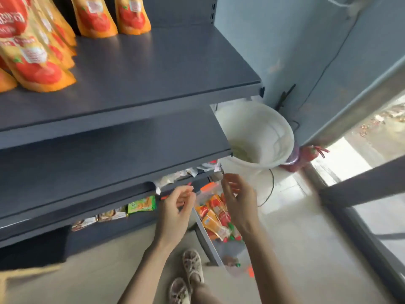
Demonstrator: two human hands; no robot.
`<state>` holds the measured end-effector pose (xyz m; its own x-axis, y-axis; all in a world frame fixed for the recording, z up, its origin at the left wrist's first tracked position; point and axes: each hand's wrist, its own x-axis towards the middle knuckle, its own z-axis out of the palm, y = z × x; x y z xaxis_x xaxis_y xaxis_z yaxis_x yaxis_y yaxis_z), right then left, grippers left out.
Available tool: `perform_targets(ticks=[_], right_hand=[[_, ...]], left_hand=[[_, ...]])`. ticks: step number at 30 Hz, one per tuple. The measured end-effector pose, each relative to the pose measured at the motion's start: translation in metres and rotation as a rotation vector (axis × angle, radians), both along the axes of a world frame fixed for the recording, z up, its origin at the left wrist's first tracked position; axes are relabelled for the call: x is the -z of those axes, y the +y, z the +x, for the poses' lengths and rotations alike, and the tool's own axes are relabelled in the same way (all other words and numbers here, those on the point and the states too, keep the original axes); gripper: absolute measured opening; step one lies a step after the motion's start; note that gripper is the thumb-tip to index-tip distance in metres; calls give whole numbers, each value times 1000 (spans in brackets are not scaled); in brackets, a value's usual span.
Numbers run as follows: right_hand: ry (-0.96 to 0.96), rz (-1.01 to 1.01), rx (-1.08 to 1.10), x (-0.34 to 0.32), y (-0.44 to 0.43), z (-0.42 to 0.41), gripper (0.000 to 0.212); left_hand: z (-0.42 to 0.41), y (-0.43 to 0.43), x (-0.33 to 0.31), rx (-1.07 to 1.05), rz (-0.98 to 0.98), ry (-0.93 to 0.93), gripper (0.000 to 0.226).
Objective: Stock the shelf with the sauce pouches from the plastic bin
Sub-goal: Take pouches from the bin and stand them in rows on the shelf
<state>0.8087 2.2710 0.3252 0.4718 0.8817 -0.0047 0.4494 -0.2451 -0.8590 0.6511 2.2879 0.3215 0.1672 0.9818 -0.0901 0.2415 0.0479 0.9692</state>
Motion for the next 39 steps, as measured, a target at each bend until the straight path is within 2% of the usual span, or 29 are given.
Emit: perform_targets(ticks=[7, 14, 22, 27, 33, 36, 39], right_hand=[[63, -140, 64, 42, -57, 35, 13], [88, -286, 15, 98, -69, 94, 13], [183, -537, -133, 224, -59, 174, 15], [186, -696, -219, 312, -50, 194, 17], [189, -825, -221, 419, -55, 201, 20], [166, -836, -203, 458, -57, 201, 34], [119, -820, -190, 492, -60, 195, 48]], left_hand=[[36, -44, 44, 46, -164, 1, 16], [94, -59, 103, -36, -295, 54, 13], [183, -84, 231, -344, -545, 94, 27], [216, -95, 314, -433, -698, 165, 7], [224, -89, 419, -562, -896, 206, 11], [228, -79, 464, -623, -969, 201, 32], [232, -67, 496, -677, -958, 179, 49]])
